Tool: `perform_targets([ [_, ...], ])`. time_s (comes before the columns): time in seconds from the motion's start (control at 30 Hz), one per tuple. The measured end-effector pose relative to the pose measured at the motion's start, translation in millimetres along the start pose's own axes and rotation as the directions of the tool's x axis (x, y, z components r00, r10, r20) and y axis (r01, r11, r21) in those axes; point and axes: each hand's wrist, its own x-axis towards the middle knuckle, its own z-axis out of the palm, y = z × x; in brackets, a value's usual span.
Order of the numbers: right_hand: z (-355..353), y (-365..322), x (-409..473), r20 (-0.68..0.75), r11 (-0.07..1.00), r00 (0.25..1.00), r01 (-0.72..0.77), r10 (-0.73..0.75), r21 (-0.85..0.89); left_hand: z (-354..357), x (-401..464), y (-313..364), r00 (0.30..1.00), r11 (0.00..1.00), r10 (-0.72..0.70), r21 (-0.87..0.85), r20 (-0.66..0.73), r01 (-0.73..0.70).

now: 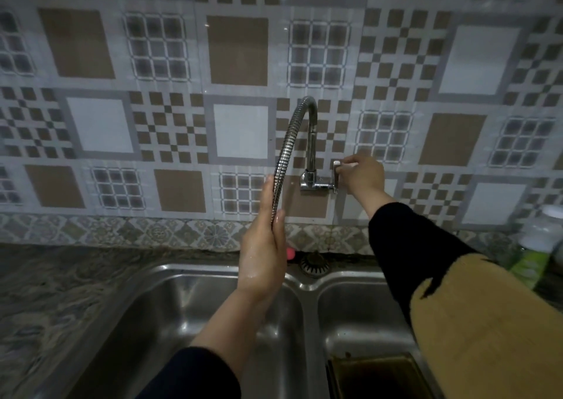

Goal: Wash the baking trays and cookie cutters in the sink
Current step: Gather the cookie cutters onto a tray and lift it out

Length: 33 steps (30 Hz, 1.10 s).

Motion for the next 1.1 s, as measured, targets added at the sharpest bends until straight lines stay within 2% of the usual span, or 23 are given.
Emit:
perform_targets([
  [0.13, -23, 13, -36, 0.129, 0.991, 0.992, 0.007, 0.011, -0.135, -5, -9, 10, 1.0, 0.981, -0.023, 0.193, -0.008, 0.024],
  [0.2, -40, 19, -57, 0.177, 0.987, 0.983, -0.009, 0.038, -0.159, 1, -15, 19, 0.993, 0.909, -0.061, 0.405, -0.096, 0.095],
  [0.27, -58, 25, -77, 0.194, 0.986, 0.979, -0.029, 0.061, -0.166, 13, -24, 32, 0.988, 0.855, -0.035, 0.507, -0.15, 0.108],
  [0.37, -92, 38, -106, 0.195, 0.979, 0.975, -0.066, 0.104, -0.192, 33, -41, 49, 0.998, 0.847, 0.069, 0.528, 0.01, -0.064],
  [0.47, -134, 59, -139, 0.25, 0.962, 0.956, -0.084, 0.151, -0.259, 62, -61, 58, 0.968, 0.81, 0.006, 0.566, 0.251, -0.152],
  [0.63, -194, 112, -182, 0.245, 0.891, 0.905, -0.238, 0.348, -0.386, 124, -99, 63, 0.833, 0.826, -0.083, 0.505, 0.547, -0.249],
  [0.77, -221, 164, -211, 0.245, 0.835, 0.848, -0.338, 0.47, -0.434, 174, -128, 59, 0.676, 0.874, -0.166, 0.425, 0.718, -0.237],
  [0.83, -229, 191, -222, 0.272, 0.804, 0.815, -0.343, 0.512, -0.487, 197, -143, 51, 0.607, 0.88, -0.222, 0.425, 0.763, -0.212],
  [0.93, -230, 230, -233, 0.342, 0.752, 0.767, -0.262, 0.542, -0.604, 231, -166, 31, 0.511, 0.847, -0.325, 0.485, 0.796, -0.216],
  [1.0, -223, 258, -235, 0.383, 0.715, 0.696, -0.267, 0.607, -0.646, 252, -178, 19, 0.438, 0.818, -0.397, 0.527, 0.807, -0.229],
  [1.03, -218, 271, -236, 0.391, 0.698, 0.66, -0.289, 0.641, -0.656, 262, -183, 15, 0.408, 0.802, -0.429, 0.548, 0.806, -0.237],
  [1.1, -208, 295, -236, 0.391, 0.672, 0.634, -0.286, 0.667, -0.683, 281, -187, 6, 0.372, 0.756, -0.478, 0.588, 0.796, -0.286],
])
